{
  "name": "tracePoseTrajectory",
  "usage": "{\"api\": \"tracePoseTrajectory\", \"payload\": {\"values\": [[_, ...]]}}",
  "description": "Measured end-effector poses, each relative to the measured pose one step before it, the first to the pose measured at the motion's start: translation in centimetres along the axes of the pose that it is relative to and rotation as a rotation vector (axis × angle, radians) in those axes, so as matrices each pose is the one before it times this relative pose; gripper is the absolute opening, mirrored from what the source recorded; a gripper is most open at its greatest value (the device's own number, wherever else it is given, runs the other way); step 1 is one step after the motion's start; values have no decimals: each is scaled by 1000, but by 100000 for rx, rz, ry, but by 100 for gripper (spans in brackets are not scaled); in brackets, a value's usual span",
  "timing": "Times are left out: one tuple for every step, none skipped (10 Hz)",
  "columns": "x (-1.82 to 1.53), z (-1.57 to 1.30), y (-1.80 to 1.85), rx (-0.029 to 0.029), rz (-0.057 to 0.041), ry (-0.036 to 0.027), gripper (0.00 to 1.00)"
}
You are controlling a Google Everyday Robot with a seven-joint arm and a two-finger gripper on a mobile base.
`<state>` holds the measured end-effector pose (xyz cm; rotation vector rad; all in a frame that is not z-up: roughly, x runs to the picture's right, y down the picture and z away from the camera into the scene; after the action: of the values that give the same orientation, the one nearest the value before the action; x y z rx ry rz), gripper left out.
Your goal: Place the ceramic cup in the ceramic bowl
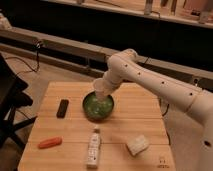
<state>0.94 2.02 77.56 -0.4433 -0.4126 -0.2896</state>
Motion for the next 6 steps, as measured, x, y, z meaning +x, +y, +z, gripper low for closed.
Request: {"api": "tracePoseTrajectory", "payload": {"values": [[-1072, 485, -286, -135, -583, -1998, 0], [-940, 460, -408, 10, 191, -343, 0], [-543, 393, -311, -144, 75, 751, 0], [198, 143, 1, -92, 144, 865, 0], [640, -122, 204, 97, 336, 388, 0], [1031, -166, 437, -105, -273, 384, 0]]}}
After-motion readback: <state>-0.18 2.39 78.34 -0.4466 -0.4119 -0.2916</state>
